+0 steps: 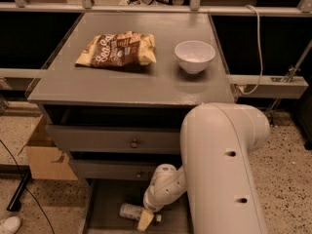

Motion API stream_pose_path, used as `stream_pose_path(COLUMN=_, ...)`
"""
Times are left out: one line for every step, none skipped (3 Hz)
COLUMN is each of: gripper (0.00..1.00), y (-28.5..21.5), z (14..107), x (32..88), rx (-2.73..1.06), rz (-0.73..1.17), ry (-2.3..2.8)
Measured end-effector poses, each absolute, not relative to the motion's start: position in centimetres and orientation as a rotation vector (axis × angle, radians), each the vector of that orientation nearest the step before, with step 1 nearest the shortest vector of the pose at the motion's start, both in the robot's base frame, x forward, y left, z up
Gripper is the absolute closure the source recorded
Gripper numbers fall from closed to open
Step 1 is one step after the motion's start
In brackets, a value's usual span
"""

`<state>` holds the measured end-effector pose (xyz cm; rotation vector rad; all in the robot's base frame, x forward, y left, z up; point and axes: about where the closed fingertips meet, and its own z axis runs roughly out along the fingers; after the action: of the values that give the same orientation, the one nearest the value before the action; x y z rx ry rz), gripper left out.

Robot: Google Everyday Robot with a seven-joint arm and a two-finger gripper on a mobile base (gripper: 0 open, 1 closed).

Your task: Pick blue plastic bottle from bottom drawer and place on counter

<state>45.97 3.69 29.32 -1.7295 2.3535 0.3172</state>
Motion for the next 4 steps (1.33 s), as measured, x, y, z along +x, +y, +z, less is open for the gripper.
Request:
stream_pose_path(gripper=0.00, y=3.7, z=28.9, x=46.2, rx=-1.706, rz=0.323, ry=2.349)
stream_pose_path(gripper=0.00, y=2.8, z=27.2, x=45.9, rx=-1.640, rz=0.336, ry=2.383)
stream_pose_path(gripper=0.00, y=1.5, z=24.6, x=44.5, rx=-1.585, rz=0.344, ry=2.433)
stream_pose_path(gripper=0.00, y=1.5, z=24.6, x=44.5, rx=-1.585, rz=0.344, ry=2.433)
